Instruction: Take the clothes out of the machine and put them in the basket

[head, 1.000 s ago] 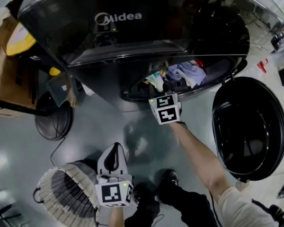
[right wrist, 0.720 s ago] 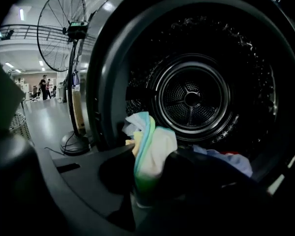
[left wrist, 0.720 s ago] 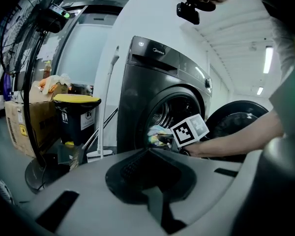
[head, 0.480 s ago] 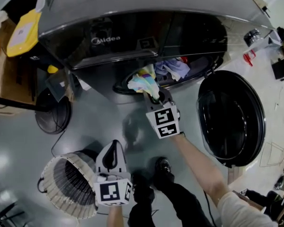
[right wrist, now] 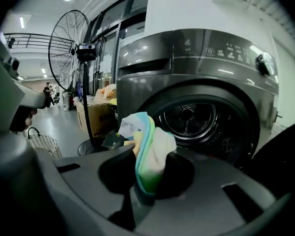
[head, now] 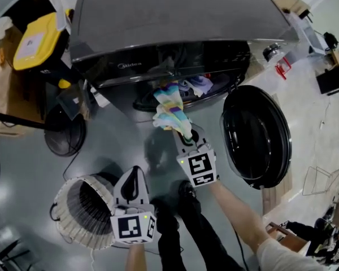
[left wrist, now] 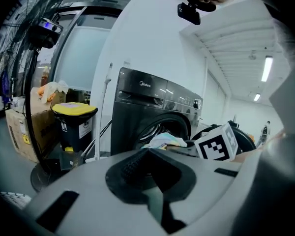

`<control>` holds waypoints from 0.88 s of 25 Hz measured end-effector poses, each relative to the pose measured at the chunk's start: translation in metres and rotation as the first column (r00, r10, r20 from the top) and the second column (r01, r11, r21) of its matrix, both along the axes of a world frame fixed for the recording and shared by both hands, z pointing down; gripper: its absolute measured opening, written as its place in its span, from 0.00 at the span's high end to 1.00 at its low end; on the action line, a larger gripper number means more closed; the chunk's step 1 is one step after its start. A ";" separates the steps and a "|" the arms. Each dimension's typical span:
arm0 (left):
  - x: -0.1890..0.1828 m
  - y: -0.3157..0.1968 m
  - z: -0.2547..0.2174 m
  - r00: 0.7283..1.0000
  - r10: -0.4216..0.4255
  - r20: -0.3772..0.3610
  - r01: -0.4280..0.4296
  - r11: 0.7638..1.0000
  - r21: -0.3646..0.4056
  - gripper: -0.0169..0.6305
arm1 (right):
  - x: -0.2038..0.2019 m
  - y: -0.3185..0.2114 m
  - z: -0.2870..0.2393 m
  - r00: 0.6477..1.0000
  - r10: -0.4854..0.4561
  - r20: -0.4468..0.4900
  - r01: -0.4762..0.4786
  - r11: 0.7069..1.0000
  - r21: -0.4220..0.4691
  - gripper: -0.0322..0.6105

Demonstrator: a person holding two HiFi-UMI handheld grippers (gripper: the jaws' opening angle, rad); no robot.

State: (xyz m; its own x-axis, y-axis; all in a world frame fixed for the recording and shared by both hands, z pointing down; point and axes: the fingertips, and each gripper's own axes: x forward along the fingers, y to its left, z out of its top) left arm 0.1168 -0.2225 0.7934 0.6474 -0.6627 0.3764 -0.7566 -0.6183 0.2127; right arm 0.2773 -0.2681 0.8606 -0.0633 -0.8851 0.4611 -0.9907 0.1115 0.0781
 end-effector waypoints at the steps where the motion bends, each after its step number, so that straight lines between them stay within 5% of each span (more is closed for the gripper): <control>1: -0.001 0.001 -0.008 1.000 -0.002 -0.001 0.002 1.000 0.002 0.95 | -0.003 0.006 -0.009 1.000 -0.001 0.002 0.001 1.000 0.001 0.84; 22: -0.031 -0.001 -0.218 0.997 -0.071 -0.034 0.075 0.991 0.110 0.95 | -0.010 0.084 -0.265 0.999 0.026 0.022 -0.029 0.994 0.103 0.84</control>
State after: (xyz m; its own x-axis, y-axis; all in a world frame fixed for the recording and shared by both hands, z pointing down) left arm 0.0856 -0.2232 0.5754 0.6055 -0.7453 0.2790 -0.7950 -0.5826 0.1691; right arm 0.2669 -0.1842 0.5960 -0.0469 -0.9296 0.3656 -0.9948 0.0766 0.0672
